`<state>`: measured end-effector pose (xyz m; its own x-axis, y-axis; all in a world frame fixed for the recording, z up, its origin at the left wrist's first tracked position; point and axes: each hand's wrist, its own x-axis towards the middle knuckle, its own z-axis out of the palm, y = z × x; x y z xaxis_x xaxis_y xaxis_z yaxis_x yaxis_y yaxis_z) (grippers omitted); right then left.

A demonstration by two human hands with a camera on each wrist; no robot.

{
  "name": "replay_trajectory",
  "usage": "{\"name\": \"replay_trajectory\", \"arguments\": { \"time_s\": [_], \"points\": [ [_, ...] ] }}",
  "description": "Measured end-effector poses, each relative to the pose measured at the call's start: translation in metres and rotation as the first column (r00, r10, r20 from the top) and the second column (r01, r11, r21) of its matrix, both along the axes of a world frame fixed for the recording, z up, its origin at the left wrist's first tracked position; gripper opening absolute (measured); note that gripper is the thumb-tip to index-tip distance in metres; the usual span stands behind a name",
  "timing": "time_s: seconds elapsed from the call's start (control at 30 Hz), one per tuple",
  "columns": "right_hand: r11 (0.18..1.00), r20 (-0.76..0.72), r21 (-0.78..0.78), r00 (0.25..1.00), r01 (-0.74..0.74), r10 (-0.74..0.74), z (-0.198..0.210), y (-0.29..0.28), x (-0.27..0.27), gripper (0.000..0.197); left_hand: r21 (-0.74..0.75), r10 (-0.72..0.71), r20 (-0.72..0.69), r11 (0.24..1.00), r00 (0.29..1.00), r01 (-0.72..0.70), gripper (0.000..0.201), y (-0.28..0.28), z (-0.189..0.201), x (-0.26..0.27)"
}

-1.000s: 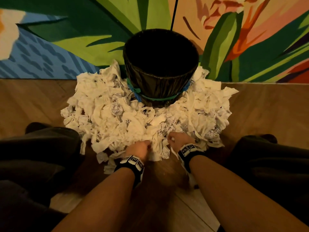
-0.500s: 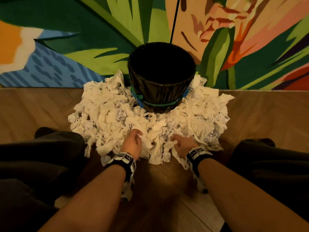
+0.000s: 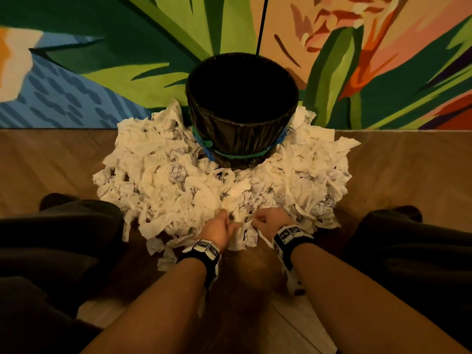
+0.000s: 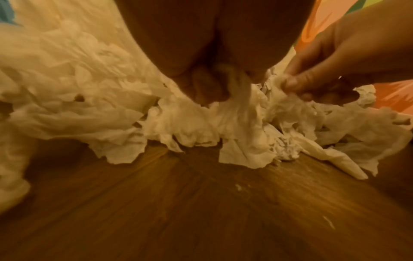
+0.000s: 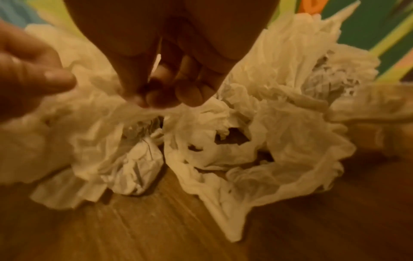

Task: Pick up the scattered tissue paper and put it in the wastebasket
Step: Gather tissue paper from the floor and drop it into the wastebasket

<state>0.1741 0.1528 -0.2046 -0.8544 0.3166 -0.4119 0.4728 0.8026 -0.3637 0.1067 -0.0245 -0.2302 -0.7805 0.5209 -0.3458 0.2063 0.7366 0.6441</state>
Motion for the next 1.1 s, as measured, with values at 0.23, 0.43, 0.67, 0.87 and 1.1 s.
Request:
{"name": "replay_trajectory", "arguments": {
  "time_s": [0.23,0.43,0.67,0.87,1.1],
  "points": [
    [0.918,-0.103,-0.232,0.93,0.322,-0.352,0.016,0.006,-0.007,0.042,-0.127,-0.158,-0.015,0.98,0.987,0.154,0.018,0.018,-0.005,0.001],
    [0.835,-0.18,-0.365,0.849,0.412,-0.497,0.016,0.02,-0.008,0.009,0.102,-0.102,-0.065,0.989,0.993,0.109,0.031,0.005,0.01,0.001],
    [0.938,-0.048,-0.126,0.942,0.323,-0.331,0.015,0.008,-0.002,0.047,0.248,0.233,0.09,0.936,0.968,-0.249,0.032,-0.018,0.025,-0.01],
    [0.991,0.197,-0.026,0.971,-0.133,0.136,-0.018,-0.014,0.013,0.059,0.199,0.182,0.069,0.961,0.981,-0.192,0.022,-0.032,0.023,-0.01],
    [0.956,0.212,0.028,0.936,-0.292,0.28,-0.042,-0.034,0.021,0.046,0.091,0.074,0.105,0.992,0.992,-0.083,0.017,-0.028,0.015,-0.006]
  ]
}}
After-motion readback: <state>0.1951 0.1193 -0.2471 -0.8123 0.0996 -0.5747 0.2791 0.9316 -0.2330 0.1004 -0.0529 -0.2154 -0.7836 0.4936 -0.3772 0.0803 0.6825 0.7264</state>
